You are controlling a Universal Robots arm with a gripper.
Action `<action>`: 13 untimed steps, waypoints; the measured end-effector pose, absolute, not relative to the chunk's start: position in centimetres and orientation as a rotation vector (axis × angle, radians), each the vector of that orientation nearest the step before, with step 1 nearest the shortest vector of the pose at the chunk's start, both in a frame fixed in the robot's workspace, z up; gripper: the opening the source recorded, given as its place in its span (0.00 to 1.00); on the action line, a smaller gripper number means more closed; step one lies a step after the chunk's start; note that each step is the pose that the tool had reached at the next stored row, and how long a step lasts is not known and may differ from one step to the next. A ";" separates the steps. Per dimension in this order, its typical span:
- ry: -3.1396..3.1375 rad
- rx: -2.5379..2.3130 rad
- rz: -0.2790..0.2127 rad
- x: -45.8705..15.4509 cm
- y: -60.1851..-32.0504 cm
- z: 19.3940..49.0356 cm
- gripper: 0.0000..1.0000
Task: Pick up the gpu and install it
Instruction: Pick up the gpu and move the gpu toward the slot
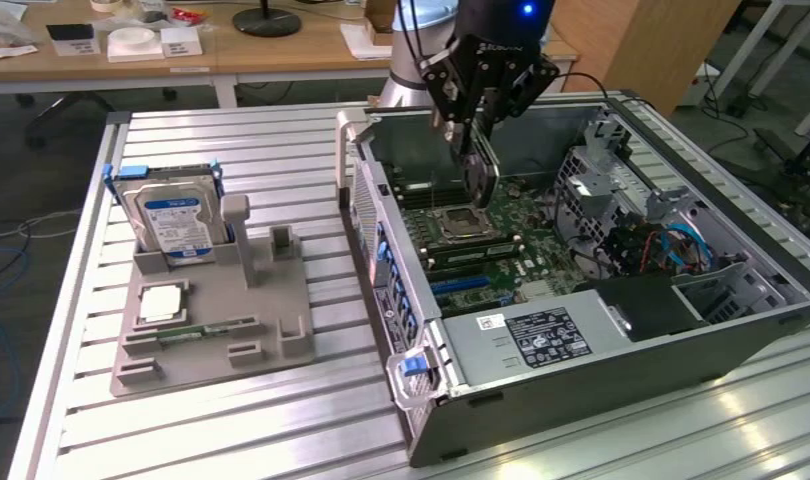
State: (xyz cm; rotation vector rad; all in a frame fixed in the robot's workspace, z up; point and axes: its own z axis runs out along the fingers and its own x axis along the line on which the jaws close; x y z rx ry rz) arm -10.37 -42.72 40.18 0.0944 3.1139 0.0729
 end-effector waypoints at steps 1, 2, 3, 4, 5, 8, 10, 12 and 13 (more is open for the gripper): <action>3.114 0.094 0.073 -10.3 -42.7 40.2 0.27; 3.114 0.095 0.073 -10.2 -42.7 40.2 0.27; 3.114 0.095 0.073 -10.2 -42.7 40.2 0.27; 3.114 0.095 0.073 -10.2 -42.7 40.2 0.27; 3.114 0.095 0.073 -10.2 -42.7 40.2 0.27; 3.114 0.094 0.073 -10.2 -42.7 40.2 0.27; 3.114 0.094 0.073 -10.2 -42.7 40.2 0.27; 3.114 0.094 0.073 -10.0 -42.7 40.2 0.27; 3.114 0.094 0.073 -9.9 -42.7 40.2 0.27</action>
